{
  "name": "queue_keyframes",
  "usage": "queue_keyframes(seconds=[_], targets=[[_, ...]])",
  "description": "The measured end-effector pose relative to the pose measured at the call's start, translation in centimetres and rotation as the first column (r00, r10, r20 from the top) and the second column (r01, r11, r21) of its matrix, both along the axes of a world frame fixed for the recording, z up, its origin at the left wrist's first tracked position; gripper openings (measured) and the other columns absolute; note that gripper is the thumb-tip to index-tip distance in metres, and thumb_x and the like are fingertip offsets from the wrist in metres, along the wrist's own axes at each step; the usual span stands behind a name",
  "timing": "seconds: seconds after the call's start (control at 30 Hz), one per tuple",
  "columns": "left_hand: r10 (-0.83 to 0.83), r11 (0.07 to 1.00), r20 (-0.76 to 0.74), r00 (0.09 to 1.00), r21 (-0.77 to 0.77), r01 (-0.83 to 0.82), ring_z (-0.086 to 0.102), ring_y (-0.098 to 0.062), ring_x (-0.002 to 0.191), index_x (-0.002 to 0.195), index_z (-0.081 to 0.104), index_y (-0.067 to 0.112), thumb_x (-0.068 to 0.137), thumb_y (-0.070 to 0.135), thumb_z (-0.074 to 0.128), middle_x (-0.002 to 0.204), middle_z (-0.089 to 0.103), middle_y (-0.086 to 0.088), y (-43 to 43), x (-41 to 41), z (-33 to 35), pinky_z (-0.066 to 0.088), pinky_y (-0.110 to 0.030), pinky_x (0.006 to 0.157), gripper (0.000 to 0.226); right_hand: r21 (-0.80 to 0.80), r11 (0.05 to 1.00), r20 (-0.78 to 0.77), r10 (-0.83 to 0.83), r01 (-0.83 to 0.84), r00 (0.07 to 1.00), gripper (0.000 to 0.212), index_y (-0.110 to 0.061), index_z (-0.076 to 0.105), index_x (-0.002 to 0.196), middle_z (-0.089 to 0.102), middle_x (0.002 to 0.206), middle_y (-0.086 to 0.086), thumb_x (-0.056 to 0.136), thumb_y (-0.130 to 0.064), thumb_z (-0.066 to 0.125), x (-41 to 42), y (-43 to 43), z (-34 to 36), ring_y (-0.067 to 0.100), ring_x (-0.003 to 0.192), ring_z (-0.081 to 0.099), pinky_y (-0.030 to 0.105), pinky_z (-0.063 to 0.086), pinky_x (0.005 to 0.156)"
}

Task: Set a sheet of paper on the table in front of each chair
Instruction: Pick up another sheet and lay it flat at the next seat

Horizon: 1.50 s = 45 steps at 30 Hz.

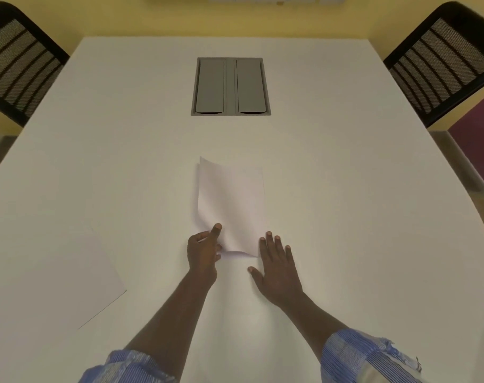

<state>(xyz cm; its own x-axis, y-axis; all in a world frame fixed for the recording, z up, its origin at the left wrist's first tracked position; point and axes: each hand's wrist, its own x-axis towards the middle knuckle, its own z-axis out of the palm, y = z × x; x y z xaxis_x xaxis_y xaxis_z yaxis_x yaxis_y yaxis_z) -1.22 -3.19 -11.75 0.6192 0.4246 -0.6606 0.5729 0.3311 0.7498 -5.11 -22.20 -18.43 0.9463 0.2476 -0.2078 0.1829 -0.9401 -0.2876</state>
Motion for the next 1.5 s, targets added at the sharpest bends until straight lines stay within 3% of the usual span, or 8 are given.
queue_keyframes(seconds=[0.2,0.43,0.7,0.9,1.03,1.23,1.33,1.5], targets=[[-0.083,0.996,-0.065,0.994,-0.032,0.082,0.06,-0.029,0.083,0.09,0.06,0.013,0.083,0.033,0.081,0.091,0.057,-0.01,-0.4,0.9,1.4,0.053,-0.041,0.076,0.03,-0.01,1.0,-0.083,0.007,-0.008,0.996,0.082,-0.012,0.004,0.161,-0.009,0.169,0.01,0.1,-0.059,0.033,0.4,0.1,1.8,0.029,0.156,-0.006,0.047,0.003,0.125],[-0.128,0.989,0.047,0.991,-0.074,0.132,0.062,-0.03,0.096,0.151,0.041,0.007,0.085,0.02,0.081,0.121,0.058,-0.005,-1.5,0.9,6.3,0.059,-0.045,0.088,0.078,0.097,0.991,0.027,-0.098,0.095,0.995,0.088,-0.012,0.01,0.161,0.007,0.17,0.008,0.096,-0.063,0.042,0.5,1.3,6.6,0.027,0.156,0.01,0.044,0.016,0.124],[-0.256,0.951,0.274,0.927,-0.099,0.292,0.076,-0.025,0.083,0.096,0.072,0.019,0.089,0.03,0.075,0.104,0.079,-0.011,-3.3,-3.2,14.4,0.061,-0.044,0.08,0.013,0.347,0.884,0.269,-0.414,0.314,0.87,0.035,-0.025,0.069,0.125,0.074,0.115,-0.005,0.093,-0.016,0.056,-1.9,2.2,17.1,0.021,0.103,0.069,0.028,0.049,0.084],[-0.176,0.939,0.374,0.91,-0.214,0.27,0.073,-0.023,0.098,0.108,0.068,0.024,0.075,0.082,0.058,0.107,0.076,-0.004,-2.1,-6.9,18.2,0.057,-0.04,0.081,0.067,0.421,0.855,0.317,-0.451,0.303,0.834,0.021,-0.024,0.073,0.112,0.077,0.101,0.0,0.099,-0.025,0.056,-6.2,-0.5,23.3,0.026,0.09,0.07,0.029,0.049,0.07],[-0.273,0.957,0.398,0.876,0.024,0.288,0.058,-0.019,0.122,0.132,0.051,0.031,0.064,0.083,0.066,0.134,0.06,0.003,-1.0,-9.3,19.0,0.048,-0.04,0.1,0.087,0.455,0.858,0.292,-0.397,0.238,0.87,0.019,-0.02,0.075,0.109,0.078,0.091,0.001,0.099,-0.024,0.061,-10.2,-3.2,26.6,0.021,0.08,0.069,0.019,0.041,0.061],[-0.786,0.598,0.389,0.48,0.673,0.435,0.036,-0.003,0.143,0.153,0.031,0.04,0.062,0.079,0.073,0.156,0.04,0.016,1.5,-12.3,20.0,0.029,-0.031,0.116,0.108,0.435,0.875,0.185,-0.32,0.214,0.929,0.017,-0.032,0.074,0.095,0.075,0.083,-0.01,0.099,-0.026,0.058,-16.5,-6.3,31.4,0.004,0.077,0.066,0.021,0.047,0.065],[-0.919,0.39,0.299,0.257,0.776,0.496,0.05,0.004,0.128,0.134,0.053,0.047,0.066,0.071,0.076,0.132,0.059,0.029,1.5,-14.1,21.7,0.039,-0.028,0.109,0.076,0.402,0.895,0.182,-0.283,0.192,0.942,0.018,-0.033,0.074,0.1,0.074,0.089,-0.015,0.099,-0.029,0.056,-19.3,-7.0,33.7,0.003,0.082,0.067,0.022,0.049,0.07],[-0.926,0.37,0.341,0.162,0.729,0.576,0.069,0.0,0.095,0.098,0.073,0.041,0.086,0.043,0.071,0.1,0.074,0.023,2.0,-18.0,23.7,0.055,-0.03,0.077,0.012,0.362,0.917,0.196,-0.252,0.169,0.948,0.018,-0.04,0.073,0.097,0.072,0.094,-0.023,0.099,-0.03,0.058,-22.9,-7.0,36.7,0.003,0.085,0.067,0.022,0.051,0.07]])
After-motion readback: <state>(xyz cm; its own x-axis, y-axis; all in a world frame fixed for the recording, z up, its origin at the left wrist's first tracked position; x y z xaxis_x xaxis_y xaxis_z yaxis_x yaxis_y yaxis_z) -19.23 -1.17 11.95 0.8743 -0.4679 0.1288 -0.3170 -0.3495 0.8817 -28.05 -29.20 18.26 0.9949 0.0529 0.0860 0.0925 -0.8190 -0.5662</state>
